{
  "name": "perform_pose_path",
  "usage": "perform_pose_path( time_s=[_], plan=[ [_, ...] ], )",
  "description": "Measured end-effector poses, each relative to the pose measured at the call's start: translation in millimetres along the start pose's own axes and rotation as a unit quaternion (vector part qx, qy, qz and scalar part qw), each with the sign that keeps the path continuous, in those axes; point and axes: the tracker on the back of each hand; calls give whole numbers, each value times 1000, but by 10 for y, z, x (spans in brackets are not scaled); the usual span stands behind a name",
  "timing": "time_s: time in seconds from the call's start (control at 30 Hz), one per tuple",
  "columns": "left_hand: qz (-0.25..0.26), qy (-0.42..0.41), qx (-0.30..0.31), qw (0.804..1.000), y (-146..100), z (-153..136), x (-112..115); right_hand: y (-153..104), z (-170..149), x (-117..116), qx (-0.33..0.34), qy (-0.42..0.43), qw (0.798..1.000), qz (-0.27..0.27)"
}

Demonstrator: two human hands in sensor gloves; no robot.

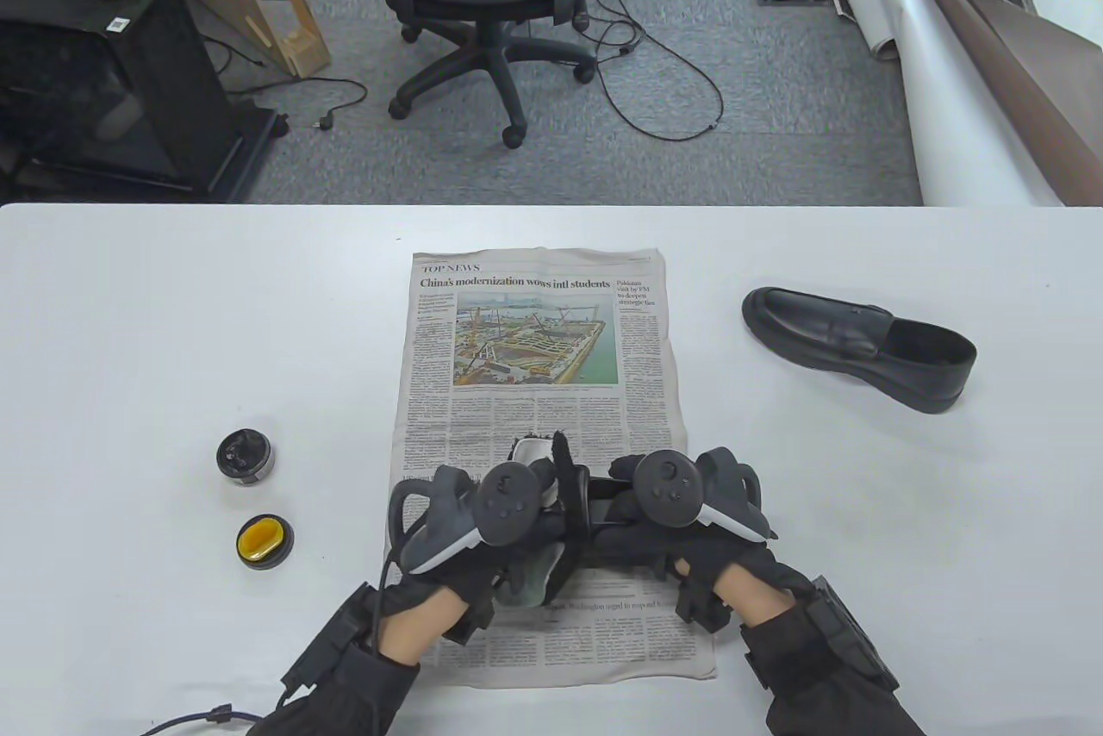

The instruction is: Dip and apply built-in sponge shoe polish on shoes

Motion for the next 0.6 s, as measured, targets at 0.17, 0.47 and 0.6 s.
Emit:
perform_pose_path(
  time_s=[0.17, 0.47, 0.6],
  plan=[
    [-50, 58, -13, 997, 19, 10, 101, 0, 1, 0, 1, -1, 1000, 0],
    [-131, 153, -63, 977, 62, -219, 12, -2, 3, 0, 0, -1, 1000, 0],
    [-148, 190, -93, 966, 64, -344, -62, -2, 2, -1, -1, -1, 1000, 0]
  ],
)
Point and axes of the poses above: the tracker on the back of each hand, its own z axis roughly to the thumb side, its own y axis roughly from the wrist to the fingertips, x = y × z, and after that the axes turned 13 degrees about -y, right-handed
